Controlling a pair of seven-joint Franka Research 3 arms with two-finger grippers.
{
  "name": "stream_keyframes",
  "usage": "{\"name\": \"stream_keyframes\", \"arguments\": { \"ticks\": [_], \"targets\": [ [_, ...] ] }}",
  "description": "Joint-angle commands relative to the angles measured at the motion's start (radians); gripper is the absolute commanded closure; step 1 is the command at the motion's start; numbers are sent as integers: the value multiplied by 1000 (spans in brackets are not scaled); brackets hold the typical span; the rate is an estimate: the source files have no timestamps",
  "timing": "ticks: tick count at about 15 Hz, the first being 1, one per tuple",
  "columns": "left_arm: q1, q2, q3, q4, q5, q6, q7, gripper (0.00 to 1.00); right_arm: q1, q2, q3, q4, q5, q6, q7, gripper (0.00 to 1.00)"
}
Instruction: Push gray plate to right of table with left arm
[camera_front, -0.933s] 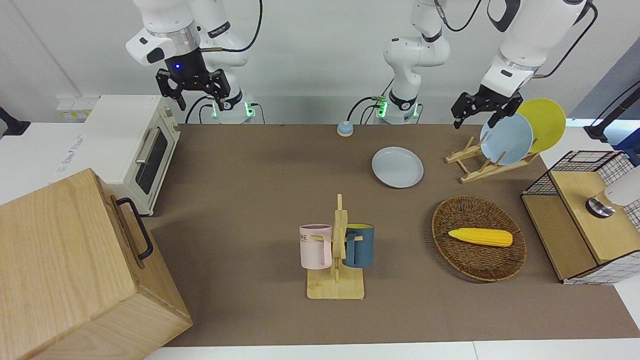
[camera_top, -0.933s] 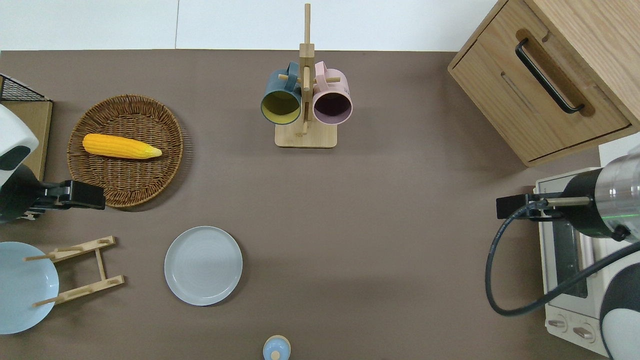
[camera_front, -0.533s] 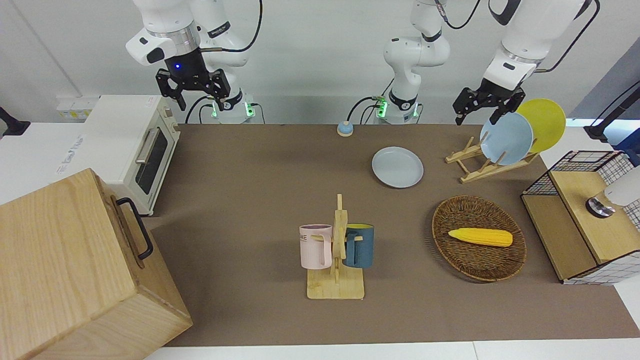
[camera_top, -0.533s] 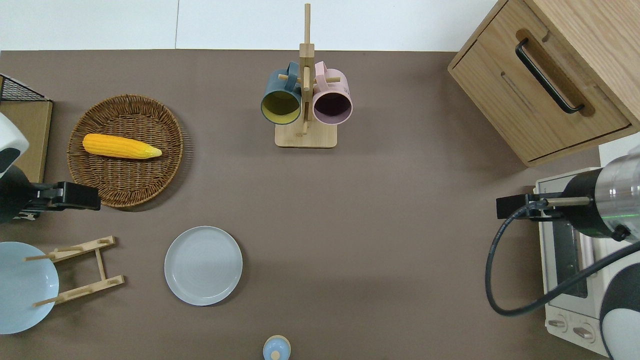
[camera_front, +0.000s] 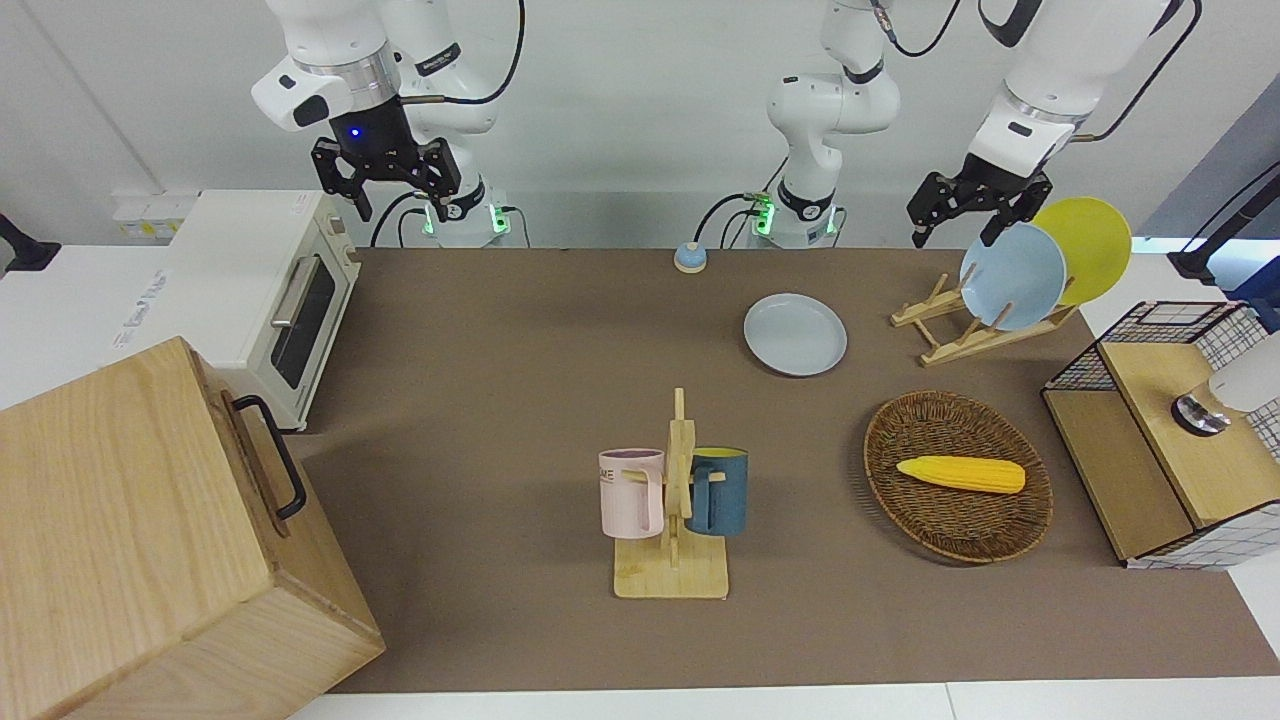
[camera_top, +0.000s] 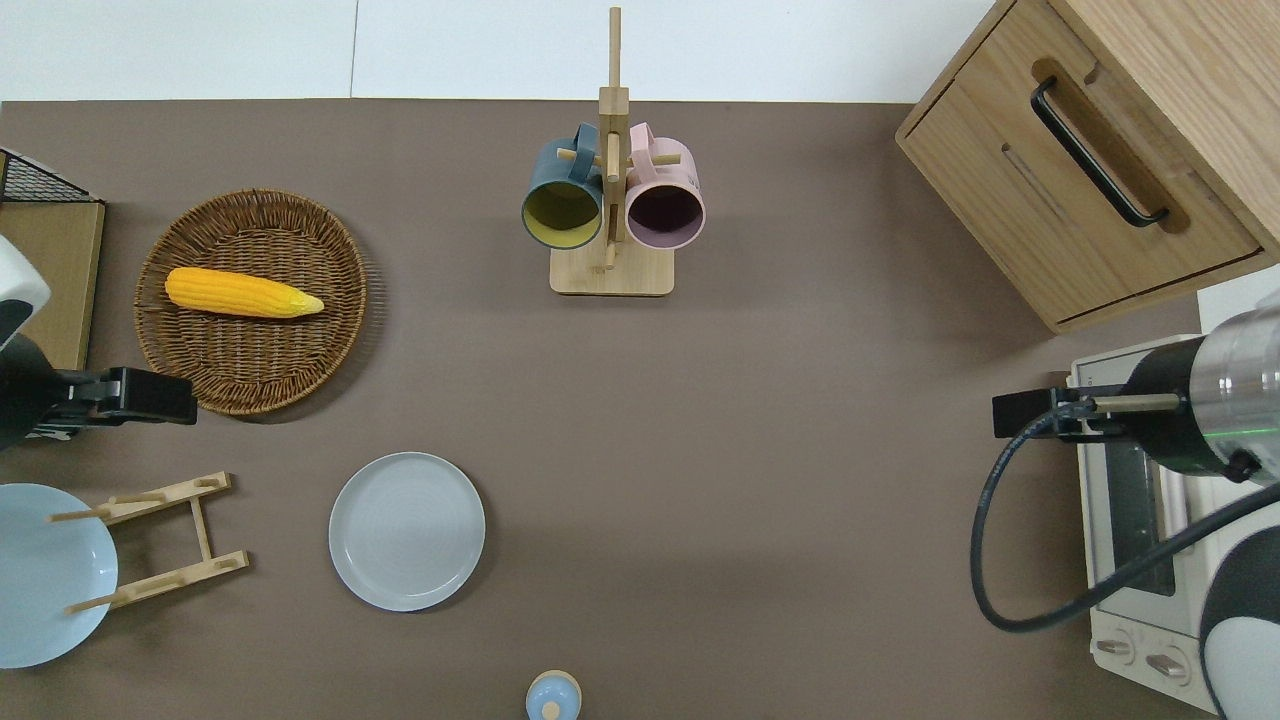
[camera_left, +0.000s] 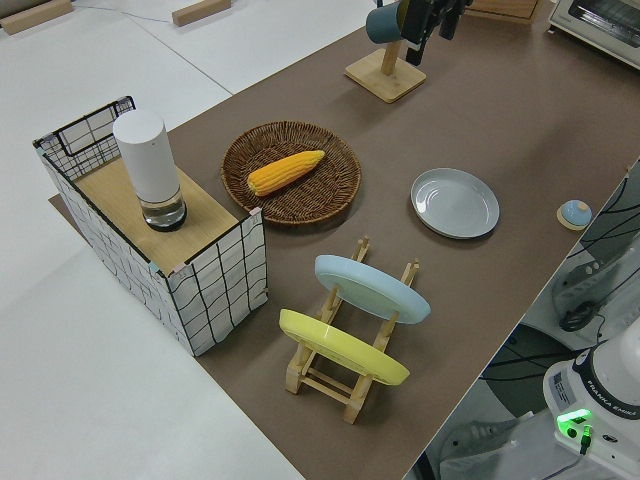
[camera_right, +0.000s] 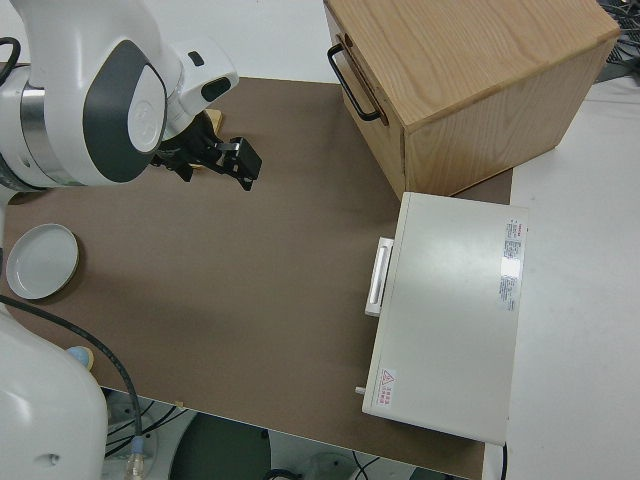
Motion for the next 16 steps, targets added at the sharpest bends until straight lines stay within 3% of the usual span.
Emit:
{"name": "stream_keyframes", "arguments": {
  "ticks": [1, 11, 16],
  "targets": [
    [14, -14, -11, -3, 20, -32, 4, 9, -25, -27, 15, -27, 21, 0, 10, 5],
    [16, -28, -6, -60, 18, -29, 2, 7, -25, -27, 15, -27, 21, 0, 10, 5],
    [53, -54, -18, -202, 17, 69, 1, 7, -25, -27, 15, -27, 21, 0, 10, 5]
  ]
}}
